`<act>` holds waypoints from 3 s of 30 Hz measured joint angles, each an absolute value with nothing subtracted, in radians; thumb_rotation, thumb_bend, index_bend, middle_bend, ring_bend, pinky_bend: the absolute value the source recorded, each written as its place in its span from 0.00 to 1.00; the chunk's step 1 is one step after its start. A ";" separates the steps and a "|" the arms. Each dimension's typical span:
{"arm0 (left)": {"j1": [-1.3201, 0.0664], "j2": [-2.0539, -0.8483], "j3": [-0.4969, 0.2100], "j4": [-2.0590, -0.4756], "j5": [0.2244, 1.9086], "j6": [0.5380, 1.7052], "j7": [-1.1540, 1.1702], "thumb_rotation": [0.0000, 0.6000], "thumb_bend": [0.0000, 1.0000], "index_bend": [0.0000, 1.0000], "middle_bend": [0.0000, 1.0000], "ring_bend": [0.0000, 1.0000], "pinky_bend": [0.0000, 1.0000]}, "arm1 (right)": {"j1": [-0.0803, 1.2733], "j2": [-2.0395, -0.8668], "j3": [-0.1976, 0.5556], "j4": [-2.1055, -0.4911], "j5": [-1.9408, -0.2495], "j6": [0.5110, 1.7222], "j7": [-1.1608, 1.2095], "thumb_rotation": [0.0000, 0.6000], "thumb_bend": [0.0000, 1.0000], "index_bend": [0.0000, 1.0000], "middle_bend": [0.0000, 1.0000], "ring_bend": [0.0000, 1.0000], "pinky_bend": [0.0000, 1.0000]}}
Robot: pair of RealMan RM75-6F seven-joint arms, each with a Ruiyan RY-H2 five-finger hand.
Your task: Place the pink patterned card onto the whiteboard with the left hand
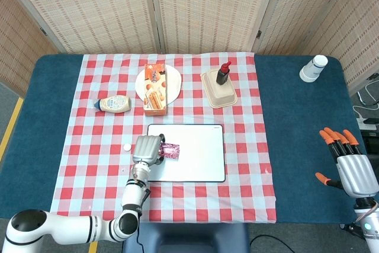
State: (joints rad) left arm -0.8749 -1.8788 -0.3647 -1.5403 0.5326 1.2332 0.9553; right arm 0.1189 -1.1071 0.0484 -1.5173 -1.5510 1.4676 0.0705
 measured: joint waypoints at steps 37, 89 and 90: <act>-0.779 -1.644 -0.284 -1.529 0.554 1.251 0.838 1.00 0.27 0.43 1.00 1.00 1.00 | 0.125 -1.108 0.050 -1.520 -1.542 1.449 0.068 1.00 0.00 0.07 0.04 0.00 0.00; -0.724 -1.710 -0.229 -1.420 0.603 1.164 0.730 1.00 0.29 0.39 1.00 1.00 1.00 | 0.127 -1.102 0.052 -1.528 -1.528 1.435 0.066 1.00 0.00 0.07 0.04 0.00 0.00; -0.724 -1.710 -0.230 -1.419 0.603 1.163 0.729 1.00 0.29 0.39 1.00 1.00 1.00 | 0.128 -1.102 0.052 -1.528 -1.528 1.433 0.065 1.00 0.00 0.07 0.04 0.00 0.00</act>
